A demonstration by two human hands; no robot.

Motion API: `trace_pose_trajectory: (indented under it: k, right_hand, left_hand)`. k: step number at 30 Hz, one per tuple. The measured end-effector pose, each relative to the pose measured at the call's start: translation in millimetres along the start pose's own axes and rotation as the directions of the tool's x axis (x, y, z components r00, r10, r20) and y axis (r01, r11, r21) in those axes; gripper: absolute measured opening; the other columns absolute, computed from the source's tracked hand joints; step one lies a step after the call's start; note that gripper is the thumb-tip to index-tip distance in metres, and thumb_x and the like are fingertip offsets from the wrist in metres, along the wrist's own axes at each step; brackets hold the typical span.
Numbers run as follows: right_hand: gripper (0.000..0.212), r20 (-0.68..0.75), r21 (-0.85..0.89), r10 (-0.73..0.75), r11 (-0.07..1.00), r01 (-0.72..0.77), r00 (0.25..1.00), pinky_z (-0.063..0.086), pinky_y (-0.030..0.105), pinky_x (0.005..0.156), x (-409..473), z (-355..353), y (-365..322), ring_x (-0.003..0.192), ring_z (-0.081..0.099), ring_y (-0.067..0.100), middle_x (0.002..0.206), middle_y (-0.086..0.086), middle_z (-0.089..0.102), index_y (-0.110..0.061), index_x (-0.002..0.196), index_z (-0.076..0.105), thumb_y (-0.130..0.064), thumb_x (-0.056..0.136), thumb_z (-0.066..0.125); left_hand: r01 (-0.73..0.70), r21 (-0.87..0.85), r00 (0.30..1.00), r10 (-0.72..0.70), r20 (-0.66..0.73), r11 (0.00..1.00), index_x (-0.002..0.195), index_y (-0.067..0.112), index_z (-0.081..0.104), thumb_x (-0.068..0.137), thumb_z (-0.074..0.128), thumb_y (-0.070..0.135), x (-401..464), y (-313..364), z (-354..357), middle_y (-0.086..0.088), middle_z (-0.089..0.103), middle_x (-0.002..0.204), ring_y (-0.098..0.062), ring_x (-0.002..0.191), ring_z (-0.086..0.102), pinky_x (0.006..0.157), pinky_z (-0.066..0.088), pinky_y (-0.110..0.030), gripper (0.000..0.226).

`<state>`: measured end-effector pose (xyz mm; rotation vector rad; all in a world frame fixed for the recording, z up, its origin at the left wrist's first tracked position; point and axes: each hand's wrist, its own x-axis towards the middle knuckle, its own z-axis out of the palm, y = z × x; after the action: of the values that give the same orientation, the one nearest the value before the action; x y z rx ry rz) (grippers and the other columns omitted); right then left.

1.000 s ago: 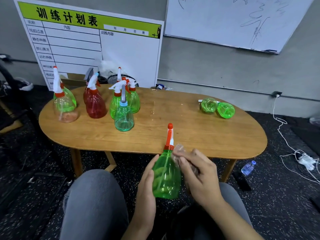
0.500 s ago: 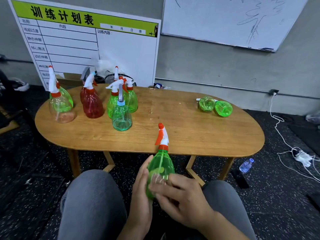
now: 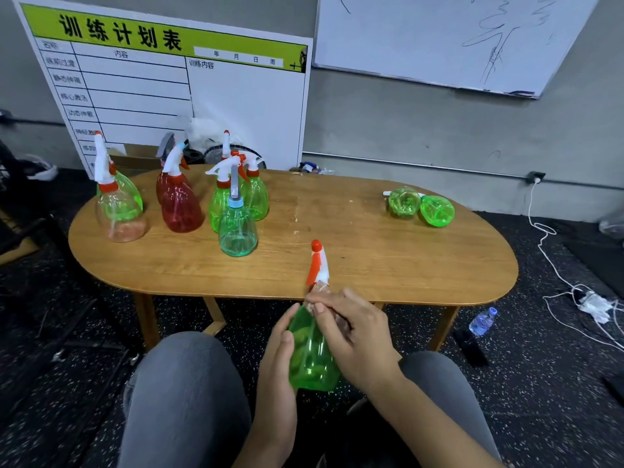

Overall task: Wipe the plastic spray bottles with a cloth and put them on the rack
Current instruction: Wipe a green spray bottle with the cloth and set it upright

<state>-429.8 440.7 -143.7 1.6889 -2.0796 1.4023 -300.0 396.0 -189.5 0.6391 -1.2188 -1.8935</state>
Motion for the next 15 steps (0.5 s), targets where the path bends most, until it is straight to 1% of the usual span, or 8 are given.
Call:
trace_pose_trajectory:
  k: [2, 4, 7, 8, 10, 12, 13, 15]
  right_hand:
    - [0.024, 0.002, 0.018, -0.068, 0.998, 0.068, 0.998, 0.041, 0.016, 0.056, -12.3, 1.4, -3.9, 0.064, 0.050, -0.002, 0.085, -0.025, 0.045, -0.025, 0.118, 0.078, -0.032, 0.103, 0.061]
    - [0.021, 0.025, 0.028, -0.162, 0.986, 0.162, 0.986, 0.038, 0.014, 0.059, -26.2, 0.0, -5.3, 0.068, 0.046, -0.004, 0.088, -0.024, 0.041, -0.021, 0.118, 0.078, -0.023, 0.102, 0.064]
    - [0.020, 0.105, -0.004, -0.301, 0.953, 0.303, 0.948, 0.038, 0.015, 0.065, -44.8, -4.6, -3.9, 0.071, 0.049, 0.003, 0.087, -0.010, 0.051, -0.020, 0.118, 0.078, -0.019, 0.100, 0.069]
    - [0.020, 0.127, -0.025, -0.340, 0.938, 0.346, 0.932, 0.039, 0.015, 0.066, -48.3, -7.1, -3.8, 0.071, 0.050, 0.005, 0.088, -0.007, 0.054, -0.021, 0.118, 0.078, -0.020, 0.099, 0.070]
    - [0.021, 0.161, -0.061, -0.411, 0.903, 0.425, 0.897, 0.046, 0.017, 0.067, -51.2, -12.7, -5.0, 0.074, 0.055, 0.009, 0.090, -0.004, 0.058, -0.021, 0.119, 0.078, -0.021, 0.099, 0.071]
    - [0.022, 0.170, -0.076, -0.451, 0.880, 0.468, 0.876, 0.051, 0.021, 0.066, -50.6, -19.4, -8.1, 0.075, 0.058, 0.010, 0.091, -0.003, 0.061, -0.020, 0.120, 0.078, -0.021, 0.100, 0.070]
    - [0.021, 0.143, -0.068, -0.445, 0.887, 0.457, 0.884, 0.050, 0.018, 0.066, -49.3, -23.1, -9.4, 0.074, 0.057, 0.009, 0.090, -0.004, 0.060, -0.021, 0.120, 0.078, -0.022, 0.101, 0.068]
    - [0.021, 0.020, -0.013, -0.344, 0.939, 0.344, 0.939, 0.042, 0.012, 0.065, -42.3, -29.8, -10.3, 0.071, 0.052, 0.002, 0.086, -0.008, 0.055, -0.025, 0.121, 0.075, -0.026, 0.104, 0.064]
  left_hand:
    - [0.003, -0.013, 1.000, -0.004, -0.017, 1.000, 0.150, 0.030, 0.055, 0.103, 0.046, 0.045, 0.1, -1.2, -2.2, -0.002, 0.068, 0.144, -0.026, 0.134, 0.064, 0.109, 0.048, -0.054, 0.051]
    - [0.018, -0.025, 1.000, -0.018, -0.022, 1.000, 0.150, 0.030, 0.055, 0.109, 0.048, 0.042, -0.2, -2.5, -2.9, -0.002, 0.069, 0.142, -0.025, 0.132, 0.065, 0.106, 0.050, -0.048, 0.043]
    - [0.035, -0.045, 0.999, -0.035, -0.001, 0.998, 0.149, 0.028, 0.054, 0.107, 0.038, 0.037, -2.2, -0.6, -0.9, -0.004, 0.073, 0.135, -0.026, 0.125, 0.070, 0.095, 0.057, -0.035, 0.046]
    - [0.035, -0.049, 0.999, -0.034, 0.005, 0.998, 0.149, 0.027, 0.054, 0.108, 0.037, 0.037, -3.0, 1.5, -0.2, -0.006, 0.073, 0.134, -0.027, 0.124, 0.070, 0.095, 0.056, -0.035, 0.046]
    - [0.020, -0.050, 1.000, -0.020, 0.016, 0.999, 0.149, 0.027, 0.055, 0.112, 0.039, 0.044, -5.2, 7.7, 1.6, -0.009, 0.073, 0.135, -0.031, 0.124, 0.070, 0.100, 0.053, -0.042, 0.044]
    - [0.014, -0.033, 1.000, -0.013, 0.024, 0.999, 0.150, 0.027, 0.054, 0.102, 0.049, 0.059, -7.4, 11.7, 3.1, -0.013, 0.071, 0.137, -0.034, 0.126, 0.069, 0.102, 0.052, -0.045, 0.058]
    - [0.008, -0.022, 0.999, -0.007, 0.041, 1.000, 0.152, 0.027, 0.052, 0.096, 0.057, 0.066, -8.2, 12.3, 3.9, -0.014, 0.070, 0.138, -0.035, 0.126, 0.068, 0.101, 0.054, -0.044, 0.069]
    - [-0.008, -0.002, 0.997, 0.008, 0.072, 1.000, 0.153, 0.028, 0.050, 0.081, 0.076, 0.073, -8.7, 12.0, 4.1, -0.013, 0.068, 0.141, -0.035, 0.128, 0.067, 0.097, 0.059, -0.041, 0.088]
